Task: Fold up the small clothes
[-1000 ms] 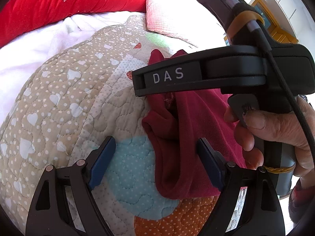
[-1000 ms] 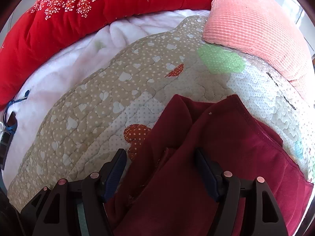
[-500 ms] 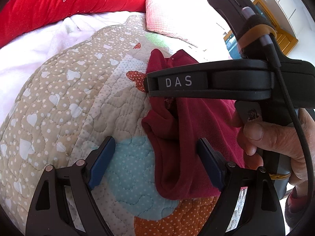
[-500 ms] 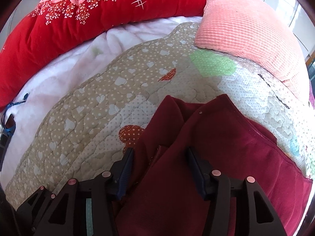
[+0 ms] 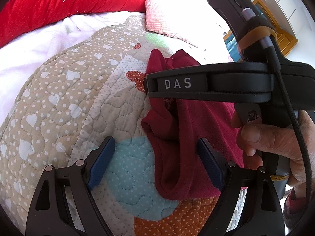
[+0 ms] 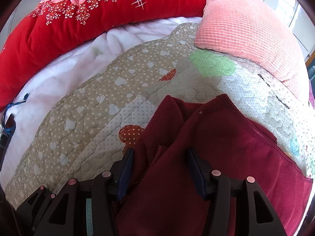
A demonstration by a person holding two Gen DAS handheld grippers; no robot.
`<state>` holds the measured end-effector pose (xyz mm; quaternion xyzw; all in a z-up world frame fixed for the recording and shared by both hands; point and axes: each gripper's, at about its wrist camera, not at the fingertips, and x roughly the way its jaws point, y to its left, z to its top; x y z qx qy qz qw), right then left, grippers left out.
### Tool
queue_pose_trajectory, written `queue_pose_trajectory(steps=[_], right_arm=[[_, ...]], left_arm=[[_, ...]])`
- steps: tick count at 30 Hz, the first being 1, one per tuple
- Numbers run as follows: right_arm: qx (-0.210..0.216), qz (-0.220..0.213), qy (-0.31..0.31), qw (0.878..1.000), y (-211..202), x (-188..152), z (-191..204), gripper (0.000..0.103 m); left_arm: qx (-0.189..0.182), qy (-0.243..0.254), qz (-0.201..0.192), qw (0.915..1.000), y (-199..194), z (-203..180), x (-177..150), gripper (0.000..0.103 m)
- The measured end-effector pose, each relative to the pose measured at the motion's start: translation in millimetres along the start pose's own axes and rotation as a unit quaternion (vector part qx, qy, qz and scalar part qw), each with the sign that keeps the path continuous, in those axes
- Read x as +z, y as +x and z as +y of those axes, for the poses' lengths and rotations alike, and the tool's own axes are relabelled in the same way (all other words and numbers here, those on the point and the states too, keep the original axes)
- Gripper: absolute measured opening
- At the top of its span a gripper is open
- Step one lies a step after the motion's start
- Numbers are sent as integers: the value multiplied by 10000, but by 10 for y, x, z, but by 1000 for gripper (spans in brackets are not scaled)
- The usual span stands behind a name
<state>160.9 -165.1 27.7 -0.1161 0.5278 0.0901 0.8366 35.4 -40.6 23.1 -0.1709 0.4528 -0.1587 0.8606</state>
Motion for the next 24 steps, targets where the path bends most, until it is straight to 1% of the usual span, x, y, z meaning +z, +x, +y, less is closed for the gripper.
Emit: queue_pose_trajectory(steps=[4, 6, 11, 13, 15, 20, 22, 23, 24], right_arm=[[-34, -56, 2, 10000, -3, 4, 3, 51], [-19, -133, 60, 9999, -24, -4, -10, 48], [190, -302, 304, 9989, -77, -29, -94, 41], [252, -339, 377, 9984, -97, -35, -108, 40], [280, -369, 414, 9981, -109, -42, -110, 39], [362, -518, 513, 9967, -168, -76, -132, 36], [427, -554, 568, 9959, -197, -100, -150, 35], [469, -584, 608, 9953, -212, -108, -165, 34], [500, -611, 638, 9948, -227, -118, -173, 33]], left_arm=[[2, 11, -9, 10000, -7, -21, 0, 86], [-24, 53, -6, 10000, 0, -56, -1, 90], [-85, 49, -30, 9999, 33, -102, 3, 92], [-109, 39, -39, 9999, 47, -119, 5, 93], [-199, 78, -32, 9998, 67, -147, 15, 99], [-265, 58, -82, 9996, 94, -150, 107, 99], [-383, -7, -135, 9992, 94, -144, 134, 99], [-444, -25, -169, 9989, 84, -122, 150, 94], [-551, -30, -221, 9982, 79, -116, 171, 78]])
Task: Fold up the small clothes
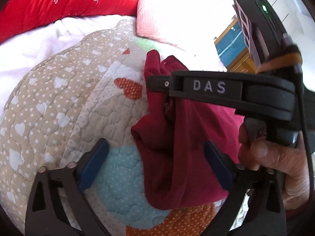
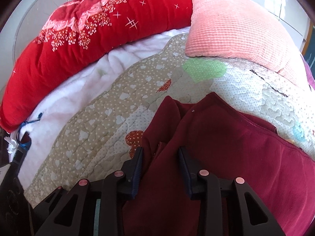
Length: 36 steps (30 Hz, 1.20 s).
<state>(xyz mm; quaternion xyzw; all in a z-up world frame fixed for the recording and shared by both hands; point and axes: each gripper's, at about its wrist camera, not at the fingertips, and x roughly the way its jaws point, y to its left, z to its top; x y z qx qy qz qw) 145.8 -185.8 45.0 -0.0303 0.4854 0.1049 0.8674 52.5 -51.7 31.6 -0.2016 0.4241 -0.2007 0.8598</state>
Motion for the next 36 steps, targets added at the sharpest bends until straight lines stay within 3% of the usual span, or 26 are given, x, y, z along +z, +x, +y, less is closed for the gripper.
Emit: queue_pose_trajectory(steps=[2, 6, 11, 14, 17, 21, 22, 23, 25, 29, 30, 32, 33, 34, 36], right_arm=[[77, -92, 47, 9999, -60, -10, -19, 29], [296, -347, 240, 9987, -281, -43, -128, 24], [658, -943, 953, 9888, -803, -279, -578, 21], [989, -1193, 1575, 9753, -981, -578, -965, 20], [1191, -1137, 2375, 9573, -883, -953, -1366, 19], [1497, -1226, 2820, 9397, -800, -1170, -1533, 20], [1543, -1307, 2841, 9372, -828, -1168, -1519, 26], [1502, -1367, 2823, 9376, -854, -1147, -1486, 47], [1298, -1323, 2815, 9415, -867, -1082, -1407, 71], [1450, -987, 2717, 9463, -657, -965, -1243, 71], [1415, -909, 2628, 9501, -592, -966, -1207, 70], [1029, -905, 2242, 9649, -527, -899, -1046, 44], [927, -967, 2119, 9681, -543, -883, -1000, 40], [911, -1026, 2048, 9691, -584, -860, -976, 26], [972, -1127, 1972, 9690, -747, -816, -999, 22]], left_arm=[[-169, 70, 66, 9998, 33, -1, 40, 49], [-350, 452, -109, 9983, -11, -166, 57, 32], [-1206, 1201, -495, 9842, -254, -599, 8, 32], [-1317, 1466, -321, 9799, -164, -765, -51, 32], [-1360, 1474, 38, 9797, 40, -831, -88, 32], [-1252, 1548, 84, 9799, 111, -873, -31, 32], [-1260, 1526, 89, 9802, 145, -849, -4, 32], [-1258, 1510, 94, 9805, 158, -837, 25, 32], [-1247, 1505, 105, 9806, 179, -818, 42, 32], [-1228, 1552, 116, 9801, 56, -836, -172, 32], [-1197, 1596, 116, 9798, 38, -862, -181, 32], [-1122, 1701, 114, 9790, -62, -892, -233, 32], [-1108, 1733, 118, 9785, -96, -880, -241, 32], [-1194, 1732, 115, 9776, -175, -885, -211, 32], [-1456, 1714, 31, 9744, -343, -878, -183, 36]])
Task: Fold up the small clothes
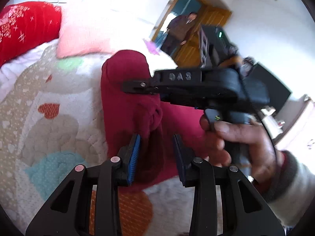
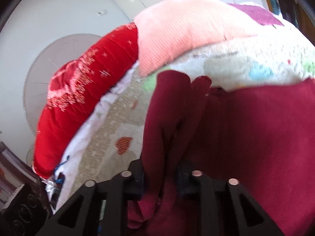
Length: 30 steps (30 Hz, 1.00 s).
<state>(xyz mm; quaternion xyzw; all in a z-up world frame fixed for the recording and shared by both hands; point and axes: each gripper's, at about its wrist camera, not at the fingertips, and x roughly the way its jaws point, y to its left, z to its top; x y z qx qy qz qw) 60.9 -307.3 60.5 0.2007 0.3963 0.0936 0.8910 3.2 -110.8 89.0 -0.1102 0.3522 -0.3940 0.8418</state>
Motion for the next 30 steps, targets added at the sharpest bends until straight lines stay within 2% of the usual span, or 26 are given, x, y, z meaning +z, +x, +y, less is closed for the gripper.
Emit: queue_pose_trajectory(steps=[1, 3, 6, 10, 13, 15, 17, 19, 21, 23, 25, 27, 29, 30], right_arm=[[-11, -24, -93, 10000, -89, 35, 2, 21], [-145, -106, -390, 9991, -360, 124, -30, 21], [-388, -234, -623, 9970, -832, 223, -216, 21], [-1061, -290, -762, 9910, -1364, 275, -631, 20], [-1911, 30, -953, 9769, -1368, 165, -1025, 20], [-2168, 347, -838, 9720, -1227, 87, -1273, 21], [-2170, 422, -789, 9721, -1141, 28, -1391, 20], [-2084, 259, -713, 9751, -1200, 20, -1437, 22], [-2091, 162, -603, 9759, -1273, 53, -1430, 32], [-2406, -166, -527, 9690, -1447, 109, -1377, 36], [-2432, -491, -497, 9675, -1586, 134, -1282, 37], [-1877, -697, -458, 9787, -1654, 148, -1188, 37], [-1325, -412, -506, 9890, -1517, 136, -1157, 36], [-1366, -210, -509, 9891, -1407, 117, -1198, 36]], left_arm=[[-73, 30, -104, 9999, -96, -33, 25, 40], [-78, 85, -325, 9994, -252, -100, 47, 62], [-18, 99, -398, 9992, -276, -166, 23, 63], [448, 147, -17, 9989, 0, -250, -38, 63], [585, 228, 206, 9978, 172, -352, -63, 62], [669, 305, 256, 9970, 261, -438, -38, 63], [666, 247, 262, 9971, 337, -522, 22, 63], [629, 281, 301, 9972, 416, -607, 87, 63], [758, 468, 389, 9953, 564, -725, 146, 63], [830, 658, 501, 9931, 723, -837, 152, 63], [867, 760, 680, 9910, 885, -923, 125, 63], [905, 808, 875, 9887, 1035, -969, 85, 63], [1038, 750, 1134, 9853, 1222, -967, 11, 63], [1076, 722, 1171, 9846, 1266, -960, -18, 63]])
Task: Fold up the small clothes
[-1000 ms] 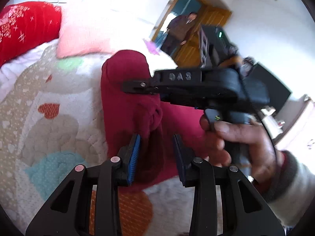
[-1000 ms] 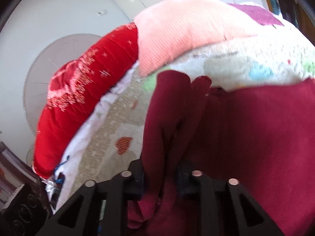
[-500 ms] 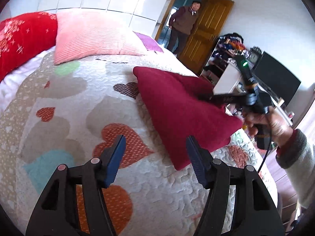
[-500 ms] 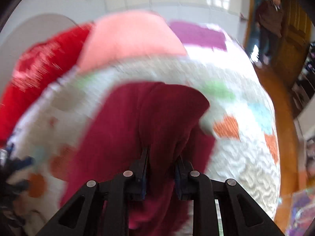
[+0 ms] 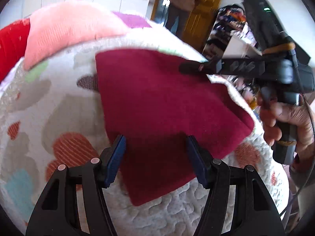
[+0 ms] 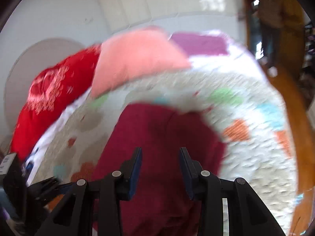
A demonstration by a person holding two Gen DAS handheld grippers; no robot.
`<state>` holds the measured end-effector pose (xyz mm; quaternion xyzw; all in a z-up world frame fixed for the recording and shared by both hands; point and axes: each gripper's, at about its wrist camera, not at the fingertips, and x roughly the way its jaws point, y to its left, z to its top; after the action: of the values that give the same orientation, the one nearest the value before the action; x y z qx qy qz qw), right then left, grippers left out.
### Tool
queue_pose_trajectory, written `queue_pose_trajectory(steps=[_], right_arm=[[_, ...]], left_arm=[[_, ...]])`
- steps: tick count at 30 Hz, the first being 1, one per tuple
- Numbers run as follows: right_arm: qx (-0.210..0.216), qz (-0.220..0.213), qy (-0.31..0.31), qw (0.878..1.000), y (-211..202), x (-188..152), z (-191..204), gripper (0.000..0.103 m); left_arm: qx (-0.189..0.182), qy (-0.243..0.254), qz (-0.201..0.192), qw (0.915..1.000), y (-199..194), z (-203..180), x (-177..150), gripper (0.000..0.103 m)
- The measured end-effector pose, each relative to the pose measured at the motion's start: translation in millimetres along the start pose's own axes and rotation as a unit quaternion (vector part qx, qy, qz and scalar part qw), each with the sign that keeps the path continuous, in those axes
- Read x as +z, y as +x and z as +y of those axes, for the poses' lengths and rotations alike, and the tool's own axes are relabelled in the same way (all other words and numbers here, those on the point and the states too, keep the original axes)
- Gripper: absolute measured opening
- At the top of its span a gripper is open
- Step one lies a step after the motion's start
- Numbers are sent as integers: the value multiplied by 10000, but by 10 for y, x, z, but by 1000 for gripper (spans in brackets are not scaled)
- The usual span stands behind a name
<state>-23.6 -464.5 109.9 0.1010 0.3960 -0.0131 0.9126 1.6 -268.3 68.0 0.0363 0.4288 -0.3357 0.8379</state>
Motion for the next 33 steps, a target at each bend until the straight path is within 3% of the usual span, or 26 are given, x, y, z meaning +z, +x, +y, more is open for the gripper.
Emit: queue_pose_trajectory(steps=[2, 4, 8, 11, 12, 15, 18, 22, 25, 27, 33], right_arm=[[-344, 394, -73, 9986, 279, -80, -100, 31], [-213, 303, 54, 9993, 369, -148, -244, 31], [-308, 169, 188, 9992, -6, -145, -237, 30], [-17, 32, -88, 10000, -316, -304, -83, 30], [-53, 69, -206, 9997, -353, -371, -22, 30], [-695, 241, -508, 9960, -338, -671, 53, 30], [-603, 312, -214, 9975, -228, -854, -92, 30], [-575, 145, -68, 9982, -413, -813, -46, 30], [-817, 2, -327, 9961, -609, -792, 127, 32], [-732, -5, -530, 9959, -622, -755, 233, 32], [-1056, 894, -897, 9863, -120, -889, 283, 32]], left_arm=[[28, 57, -59, 10000, 29, -26, -33, 63], [148, 165, -90, 9997, 28, -65, -60, 63], [210, 200, -43, 9996, 63, -62, -68, 65], [181, 78, -29, 9998, 75, -25, -63, 65], [196, 69, -28, 9998, 81, -32, -61, 65], [272, 90, -39, 9996, 97, -58, -67, 65], [421, 118, -22, 9990, 93, -109, -87, 65], [378, -42, -2, 9993, 79, -70, -80, 65], [321, -160, 4, 9994, 73, -28, -78, 65], [322, -184, -11, 9993, 68, -29, -86, 65], [294, -281, 15, 9992, 19, -3, -127, 65]])
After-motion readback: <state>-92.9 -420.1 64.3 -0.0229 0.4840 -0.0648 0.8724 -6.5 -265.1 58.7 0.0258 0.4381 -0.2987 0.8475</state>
